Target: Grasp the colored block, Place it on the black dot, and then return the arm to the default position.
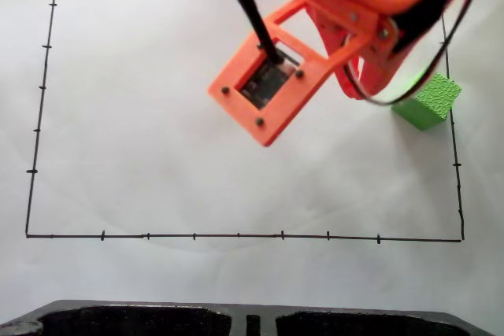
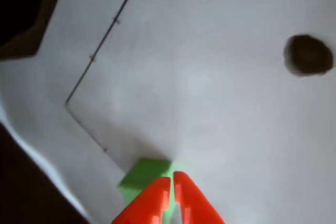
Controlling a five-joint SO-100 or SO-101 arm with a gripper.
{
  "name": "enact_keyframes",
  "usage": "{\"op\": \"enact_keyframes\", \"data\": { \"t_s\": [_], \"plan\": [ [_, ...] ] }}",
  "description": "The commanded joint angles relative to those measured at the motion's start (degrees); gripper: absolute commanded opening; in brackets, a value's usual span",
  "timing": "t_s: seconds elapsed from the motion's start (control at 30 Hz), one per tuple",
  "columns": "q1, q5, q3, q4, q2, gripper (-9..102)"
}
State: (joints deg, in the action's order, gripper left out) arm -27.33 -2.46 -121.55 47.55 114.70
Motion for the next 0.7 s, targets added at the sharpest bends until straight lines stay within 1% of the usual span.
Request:
{"op": "enact_keyframes", "data": {
  "t_s": [0.0,0.13,0.3,0.47,0.6,0.67],
  "plan": [
    [-2.5,-0.8,5.4,-0.1,-1.8,0],
    [-4.1,0.5,10.5,3.5,-5.1,0],
    [-5.8,1.8,12.5,6.1,-7.0,1],
    [-6.7,8.9,13.7,10.0,-7.0,1],
    [-6.5,12.7,13.6,9.8,-7.3,1],
    [-6.2,19.7,14.2,11.6,-7.6,1]
  ]
}}
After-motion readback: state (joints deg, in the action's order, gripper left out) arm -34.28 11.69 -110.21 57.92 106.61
